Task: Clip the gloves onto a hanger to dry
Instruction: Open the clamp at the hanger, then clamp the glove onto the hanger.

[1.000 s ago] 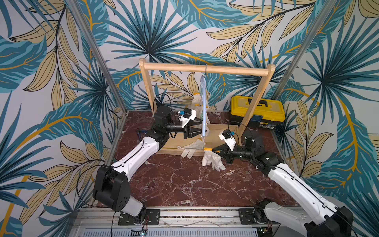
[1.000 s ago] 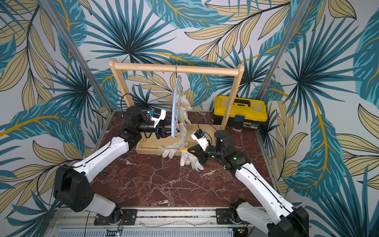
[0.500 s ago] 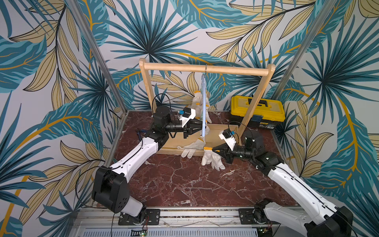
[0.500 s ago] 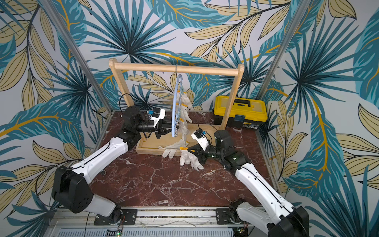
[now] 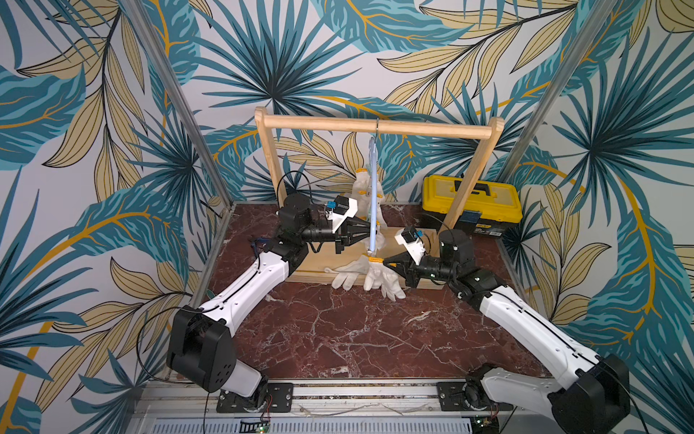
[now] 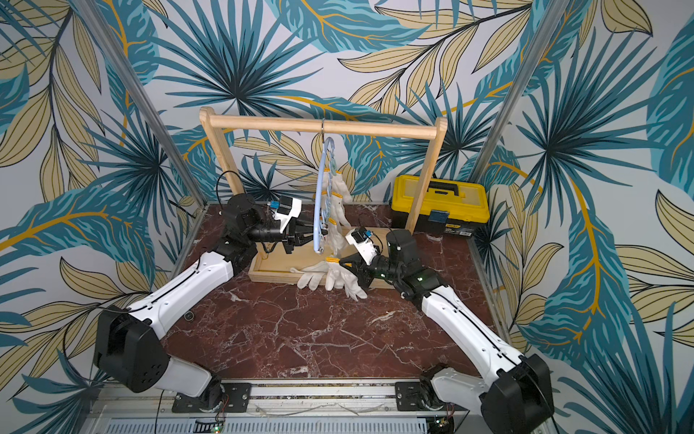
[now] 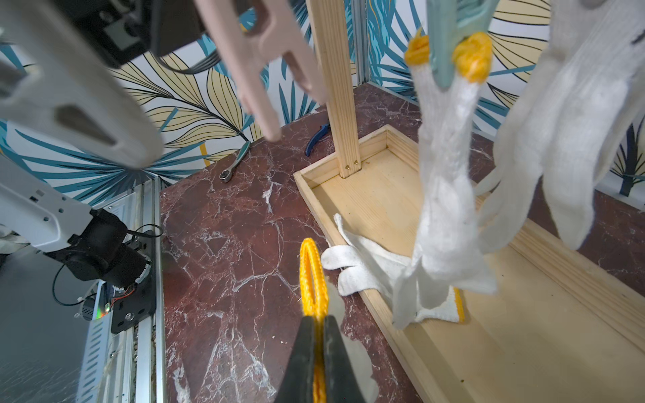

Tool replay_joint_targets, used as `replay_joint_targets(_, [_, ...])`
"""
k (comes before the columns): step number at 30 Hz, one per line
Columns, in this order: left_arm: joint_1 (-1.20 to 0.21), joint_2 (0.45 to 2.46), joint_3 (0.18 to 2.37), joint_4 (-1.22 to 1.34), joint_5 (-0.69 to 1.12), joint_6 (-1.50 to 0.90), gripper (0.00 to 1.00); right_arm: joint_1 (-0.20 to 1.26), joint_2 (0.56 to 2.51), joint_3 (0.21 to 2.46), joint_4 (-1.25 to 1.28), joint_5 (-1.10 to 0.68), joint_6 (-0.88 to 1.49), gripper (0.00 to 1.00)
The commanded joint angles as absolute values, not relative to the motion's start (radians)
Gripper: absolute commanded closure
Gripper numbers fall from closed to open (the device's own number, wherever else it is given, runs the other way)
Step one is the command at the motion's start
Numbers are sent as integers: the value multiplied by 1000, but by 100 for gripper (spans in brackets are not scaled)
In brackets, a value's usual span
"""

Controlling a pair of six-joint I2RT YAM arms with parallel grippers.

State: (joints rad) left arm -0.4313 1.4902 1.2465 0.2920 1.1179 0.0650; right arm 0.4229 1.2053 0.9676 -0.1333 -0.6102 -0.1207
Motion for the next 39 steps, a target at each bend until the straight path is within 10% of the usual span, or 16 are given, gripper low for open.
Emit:
replay_joint_targets(1, [-435, 1483, 1240, 281, 1185, 39, 100, 415, 1241, 1019, -64, -646, -131, 100])
replay_joint_targets(39, [-410, 1505, 1264, 281, 1291, -17, 100, 411, 1335, 1193, -86, -863, -233, 100])
